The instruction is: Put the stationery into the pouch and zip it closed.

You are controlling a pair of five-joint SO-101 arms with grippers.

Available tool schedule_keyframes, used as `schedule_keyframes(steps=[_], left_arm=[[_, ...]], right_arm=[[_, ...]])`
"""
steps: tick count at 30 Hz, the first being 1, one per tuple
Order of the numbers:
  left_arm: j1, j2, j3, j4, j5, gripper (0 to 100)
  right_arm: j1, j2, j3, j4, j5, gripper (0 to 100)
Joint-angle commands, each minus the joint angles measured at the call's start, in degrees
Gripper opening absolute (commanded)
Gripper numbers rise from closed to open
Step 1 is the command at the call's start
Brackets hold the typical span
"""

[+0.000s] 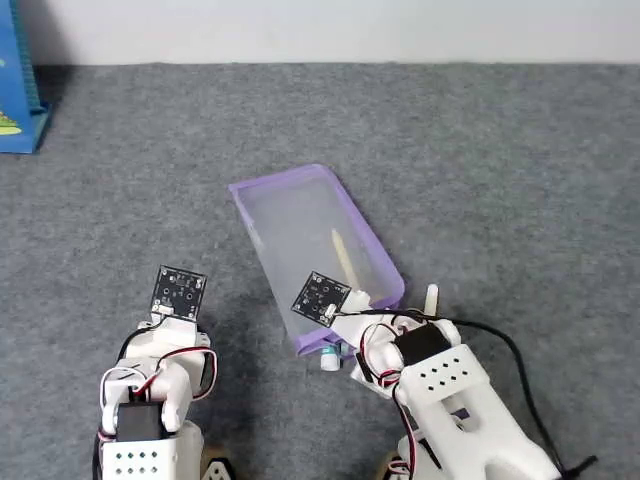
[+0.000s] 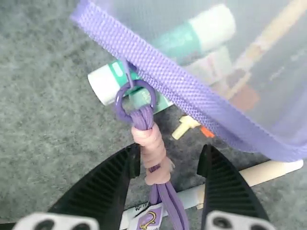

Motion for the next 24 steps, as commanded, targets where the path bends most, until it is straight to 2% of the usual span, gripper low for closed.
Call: schedule_keyframes(steps=[1,15,22,24], left_arm=[[0.09,-0.62,-0.66,0.26,-0.35,1],[0.09,-0.62,-0.66,0.26,-0.35,1],[0.09,-0.62,-0.66,0.26,-0.35,1],[0.09,-0.62,-0.66,0.26,-0.35,1]], right_arm=[[-0.04,0.22,-0.26,-0.84,-0.53,20.8],[-0.13,0.22,3.69,-1.01,-0.26,20.7],[-0.13,0.22,5.63,-4.7,-0.53,20.7],[-0.13,0.13,5.71,-4.88,-0.53,17.4]])
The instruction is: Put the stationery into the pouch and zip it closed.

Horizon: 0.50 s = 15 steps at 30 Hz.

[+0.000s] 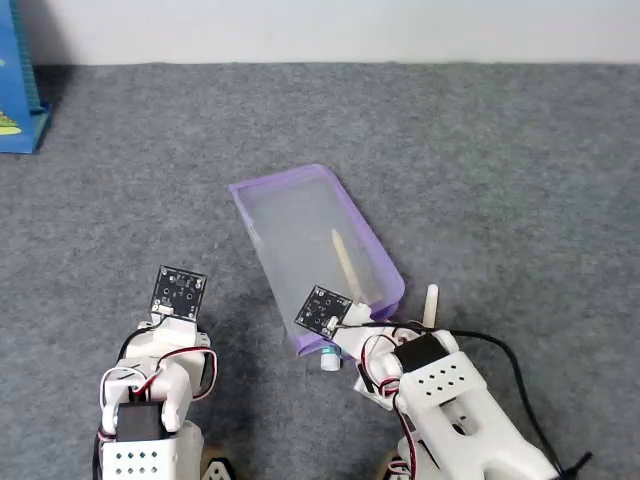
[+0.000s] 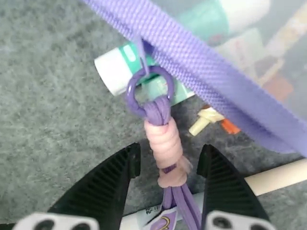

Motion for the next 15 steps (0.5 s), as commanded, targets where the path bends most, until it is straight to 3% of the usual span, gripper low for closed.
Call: schedule_keyframes(steps=[1,7,15], left_arm=[[0.09,-0.62,-0.66,0.26,-0.35,1],[0.09,-0.62,-0.66,0.26,-0.35,1],[0.09,-0.62,-0.66,0.26,-0.35,1]], right_arm=[[-0.04,0.13,-0.35,-1.1,-0.53,14.3],[-0.04,0.04,-0.26,-1.63,-0.18,2.1],[0.13,-0.4,-0.53,-1.36,-0.62,1.0]])
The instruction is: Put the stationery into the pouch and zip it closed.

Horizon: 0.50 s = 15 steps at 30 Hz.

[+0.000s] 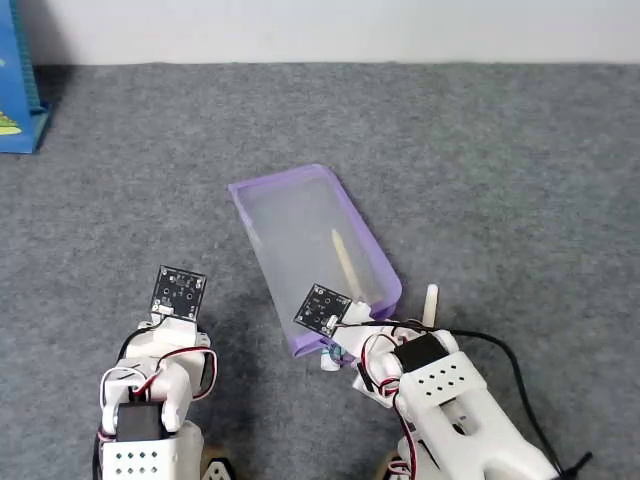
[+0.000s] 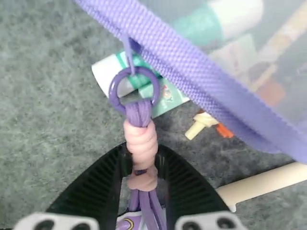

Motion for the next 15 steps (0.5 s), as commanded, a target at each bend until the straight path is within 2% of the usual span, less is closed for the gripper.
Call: schedule_keyframes(steps=[1,9,15], left_arm=[[0.09,-0.62,-0.66,0.26,-0.26,1],[0.09,-0.62,-0.66,0.26,-0.26,1],[0.09,-0.62,-0.66,0.26,-0.26,1]], right_arm=[[0.31,-0.4,-0.53,-0.57,-0.7,1.0],[0.4,-0.48,-4.66,2.42,-3.96,1.0],[0.13,-0.92,-10.73,6.81,-9.93,1.0]])
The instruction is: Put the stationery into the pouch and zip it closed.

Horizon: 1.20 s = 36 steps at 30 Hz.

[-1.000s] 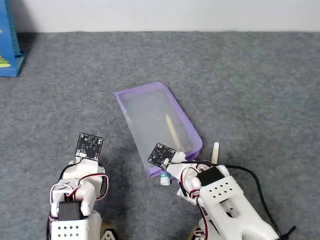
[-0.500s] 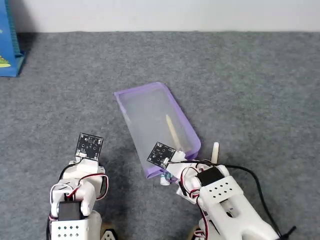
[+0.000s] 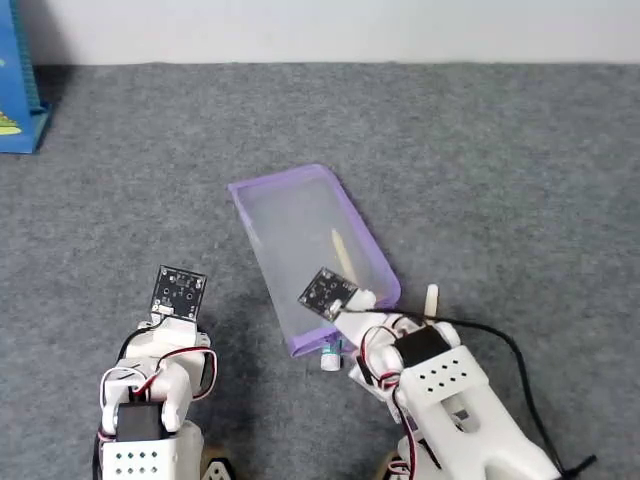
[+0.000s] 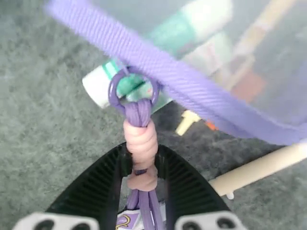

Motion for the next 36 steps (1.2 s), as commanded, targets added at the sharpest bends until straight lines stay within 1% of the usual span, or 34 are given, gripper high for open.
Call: schedule_keyframes(steps=[1,5,11,19,21,24,25,27,29,32,36], left_arm=[[0.09,-0.62,-0.66,0.26,-0.26,1],[0.09,-0.62,-0.66,0.26,-0.26,1],[0.35,-0.62,-0.66,0.26,-0.26,1],[0.0,-0.62,-2.07,0.26,-0.35,1],[2.2,-0.62,-3.65,0.0,-0.18,2],[8.0,-0.62,-5.85,-0.62,0.18,2],[9.49,-0.62,-6.73,-0.53,1.14,2],[11.52,-0.62,-8.48,-0.44,7.12,2],[12.75,-0.62,-10.33,-0.09,11.25,6],[12.75,-0.62,-12.62,-0.09,14.15,18],[13.27,-0.62,-14.81,0.97,18.55,33]], right_arm=[[0.22,-1.63,-5.45,2.24,-2.02,1.0],[0.31,-7.69,-5.8,3.82,-2.02,1.0],[0.13,-20.79,-5.8,6.9,-2.02,1.0],[0.04,-33.98,-5.98,6.64,-3.96,1.0],[0.04,-35.56,-6.86,6.64,-3.96,1.0],[0.04,-37.41,-8.35,5.76,-4.04,1.0],[-0.04,-37.76,-8.79,5.05,-4.04,1.0],[-0.04,-37.85,-9.41,3.12,-4.13,1.0],[-0.31,-37.85,-9.41,0.66,-5.01,1.0],[-3.03,-37.85,-9.05,-0.92,-7.03,1.0],[-7.52,-37.85,-9.14,-1.01,-7.38,1.0]])
